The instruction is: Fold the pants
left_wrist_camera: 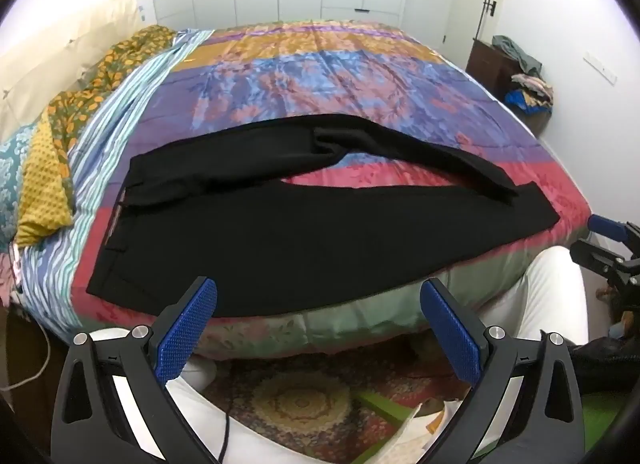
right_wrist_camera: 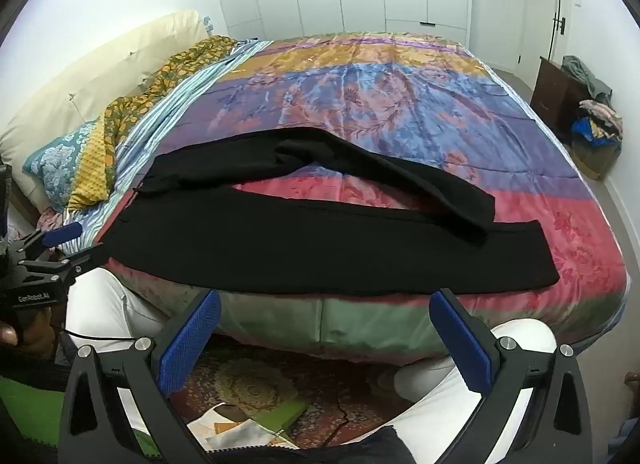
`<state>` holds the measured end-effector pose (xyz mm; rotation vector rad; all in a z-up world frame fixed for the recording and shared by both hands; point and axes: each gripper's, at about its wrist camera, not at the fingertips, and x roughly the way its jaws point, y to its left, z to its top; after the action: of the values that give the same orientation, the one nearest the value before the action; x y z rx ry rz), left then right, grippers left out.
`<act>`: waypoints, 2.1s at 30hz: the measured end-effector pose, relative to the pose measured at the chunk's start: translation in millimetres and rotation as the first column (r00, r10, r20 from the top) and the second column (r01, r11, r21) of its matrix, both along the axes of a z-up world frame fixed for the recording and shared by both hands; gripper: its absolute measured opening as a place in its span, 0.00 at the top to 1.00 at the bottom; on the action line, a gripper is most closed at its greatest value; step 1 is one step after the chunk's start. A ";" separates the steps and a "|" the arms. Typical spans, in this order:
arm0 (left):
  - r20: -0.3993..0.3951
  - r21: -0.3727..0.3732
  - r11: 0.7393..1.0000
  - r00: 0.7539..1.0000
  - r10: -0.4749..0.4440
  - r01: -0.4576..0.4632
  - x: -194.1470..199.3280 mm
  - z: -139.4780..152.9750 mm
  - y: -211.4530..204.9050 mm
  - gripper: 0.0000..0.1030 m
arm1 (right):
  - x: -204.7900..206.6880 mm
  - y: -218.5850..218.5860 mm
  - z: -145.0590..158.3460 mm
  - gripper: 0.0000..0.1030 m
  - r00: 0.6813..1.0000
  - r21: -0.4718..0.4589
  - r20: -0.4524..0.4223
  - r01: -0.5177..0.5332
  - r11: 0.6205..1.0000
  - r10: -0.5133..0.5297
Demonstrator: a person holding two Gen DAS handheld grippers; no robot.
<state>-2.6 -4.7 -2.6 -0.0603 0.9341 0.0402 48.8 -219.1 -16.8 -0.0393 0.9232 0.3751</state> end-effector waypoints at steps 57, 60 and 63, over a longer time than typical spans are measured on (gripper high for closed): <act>0.000 0.008 0.999 0.999 -0.033 0.033 -4.1 -5.9 -6.9 0.01 | -3.2 4.9 -11.9 0.00 0.999 0.020 -0.048 -0.019 1.000 0.020; 0.001 0.009 0.999 0.999 -0.033 0.033 -4.2 -5.9 -7.0 0.01 | -3.2 4.8 -12.0 0.00 0.999 0.020 -0.048 -0.019 1.000 0.020; 0.001 0.008 0.999 0.999 -0.033 0.033 -4.4 -6.1 -7.2 0.01 | -3.3 4.7 -11.7 0.00 0.999 0.021 -0.048 -0.018 1.000 0.019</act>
<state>-7.0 -11.9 -8.8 -0.0370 0.9339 0.0132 45.5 -214.4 -28.5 -0.0198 0.9672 0.4039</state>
